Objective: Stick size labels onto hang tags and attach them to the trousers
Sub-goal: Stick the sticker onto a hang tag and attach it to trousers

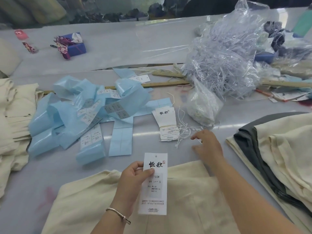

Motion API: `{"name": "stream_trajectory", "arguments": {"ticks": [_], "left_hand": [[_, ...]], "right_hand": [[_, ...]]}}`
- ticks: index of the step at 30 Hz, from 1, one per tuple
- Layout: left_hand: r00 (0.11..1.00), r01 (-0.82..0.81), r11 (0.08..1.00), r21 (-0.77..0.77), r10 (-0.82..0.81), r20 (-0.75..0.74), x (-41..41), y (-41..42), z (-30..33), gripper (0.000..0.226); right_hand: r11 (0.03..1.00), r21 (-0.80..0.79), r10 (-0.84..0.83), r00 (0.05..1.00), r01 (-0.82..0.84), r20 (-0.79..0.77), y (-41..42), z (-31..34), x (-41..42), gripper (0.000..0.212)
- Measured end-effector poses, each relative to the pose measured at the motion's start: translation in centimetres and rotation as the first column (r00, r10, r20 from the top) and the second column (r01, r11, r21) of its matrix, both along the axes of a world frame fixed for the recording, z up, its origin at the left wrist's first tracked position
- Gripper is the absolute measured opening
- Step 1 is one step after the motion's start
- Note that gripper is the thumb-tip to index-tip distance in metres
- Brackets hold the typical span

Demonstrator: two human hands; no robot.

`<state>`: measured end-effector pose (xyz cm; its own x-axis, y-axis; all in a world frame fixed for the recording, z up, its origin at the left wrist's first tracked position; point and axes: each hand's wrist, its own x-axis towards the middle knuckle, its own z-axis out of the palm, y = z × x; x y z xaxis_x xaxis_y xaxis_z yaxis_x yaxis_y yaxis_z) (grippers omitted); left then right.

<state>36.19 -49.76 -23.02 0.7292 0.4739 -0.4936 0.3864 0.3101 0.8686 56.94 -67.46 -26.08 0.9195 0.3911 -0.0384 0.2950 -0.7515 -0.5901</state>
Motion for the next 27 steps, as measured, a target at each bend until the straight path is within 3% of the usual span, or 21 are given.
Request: {"name": "stream_trajectory", "arguments": {"ticks": [3,7,16,17,22,27], "left_hand": [[1.000,-0.026,1.000,-0.003,0.026,0.000,0.2,0.1,0.0,0.015],[0.999,-0.034,0.999,-0.002,0.034,0.007,0.0,0.6,0.4,0.017],[0.998,-0.064,0.998,-0.007,0.064,0.017,-1.4,0.7,0.7,0.018],[0.998,-0.060,0.998,-0.008,0.060,0.018,-1.5,0.6,0.8,0.018],[0.999,-0.043,0.999,-0.001,0.043,0.033,-2.5,0.6,1.2,0.017],[0.998,-0.046,0.999,0.012,0.045,0.045,-3.7,0.7,1.8,0.016]], "right_hand": [[0.974,0.003,0.228,0.973,-0.228,0.024,2.4,-0.1,0.1,0.026],[0.937,-0.132,0.329,0.944,-0.323,0.024,4.0,-0.7,0.8,0.016],[0.916,-0.203,0.362,0.931,-0.346,0.049,4.1,-0.5,0.4,0.006],[0.925,-0.184,0.347,0.937,-0.334,0.048,4.1,-0.4,0.2,0.002],[0.989,0.038,0.146,0.985,-0.143,-0.095,3.3,0.2,-0.2,0.026],[0.964,-0.031,0.261,0.964,-0.263,-0.059,3.0,0.8,-1.1,0.019]]}}
